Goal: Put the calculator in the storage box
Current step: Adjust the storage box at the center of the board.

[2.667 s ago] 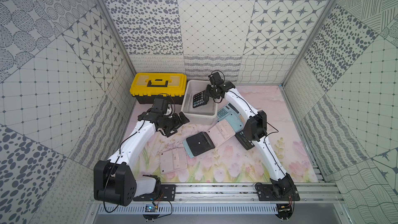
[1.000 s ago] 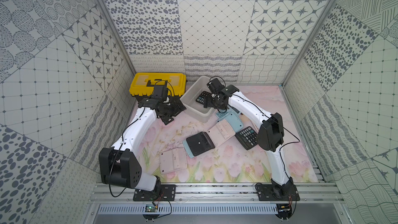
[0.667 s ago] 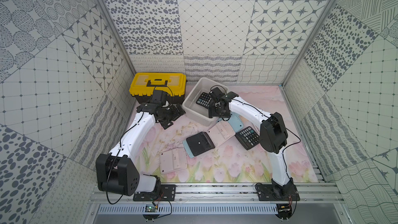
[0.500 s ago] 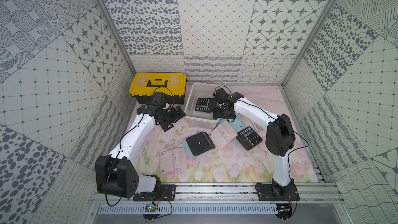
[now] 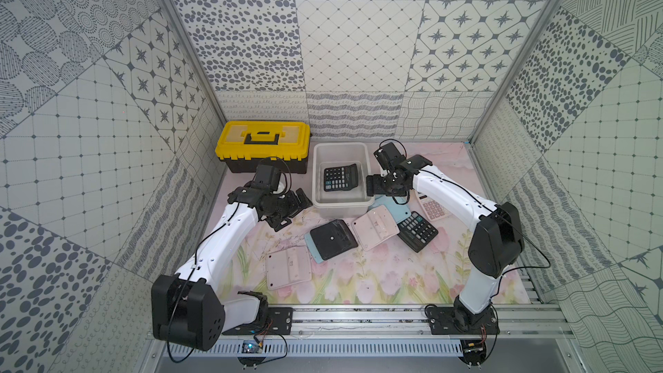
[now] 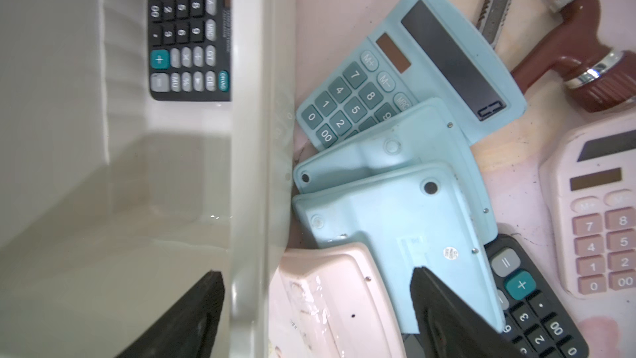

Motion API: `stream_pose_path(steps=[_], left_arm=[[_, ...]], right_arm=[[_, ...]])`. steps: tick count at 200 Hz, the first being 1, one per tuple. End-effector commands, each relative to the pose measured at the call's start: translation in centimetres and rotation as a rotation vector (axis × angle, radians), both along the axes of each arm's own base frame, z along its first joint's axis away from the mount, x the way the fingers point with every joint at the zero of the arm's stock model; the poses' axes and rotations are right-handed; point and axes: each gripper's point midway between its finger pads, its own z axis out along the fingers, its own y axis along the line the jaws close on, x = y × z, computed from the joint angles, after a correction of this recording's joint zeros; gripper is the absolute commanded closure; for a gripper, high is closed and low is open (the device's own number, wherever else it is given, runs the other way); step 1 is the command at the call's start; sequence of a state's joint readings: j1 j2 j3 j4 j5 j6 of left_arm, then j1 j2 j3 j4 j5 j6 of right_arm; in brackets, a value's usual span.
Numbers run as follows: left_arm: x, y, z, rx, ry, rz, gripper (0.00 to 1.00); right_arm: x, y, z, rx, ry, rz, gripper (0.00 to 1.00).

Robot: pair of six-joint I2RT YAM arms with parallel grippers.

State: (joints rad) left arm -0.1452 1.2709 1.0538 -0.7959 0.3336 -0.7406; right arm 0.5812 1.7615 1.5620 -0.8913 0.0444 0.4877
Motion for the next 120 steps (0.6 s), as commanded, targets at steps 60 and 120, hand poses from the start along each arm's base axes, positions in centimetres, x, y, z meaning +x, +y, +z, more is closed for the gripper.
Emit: stream_pose_path(steps=[60, 120], left_arm=[[-5.3, -1.2, -3.7, -0.113, 0.096, 0.037, 0.08], [-5.9, -5.7, -3.4, -0.094, 0.044, -0.092, 0.1]], right_arm=[[-5.1, 1.4, 2.4, 0.266, -0.096, 0.162, 0.03], [-7.6, -3.2, -2.1, 0.496, 0.02, -0.001, 0.1]])
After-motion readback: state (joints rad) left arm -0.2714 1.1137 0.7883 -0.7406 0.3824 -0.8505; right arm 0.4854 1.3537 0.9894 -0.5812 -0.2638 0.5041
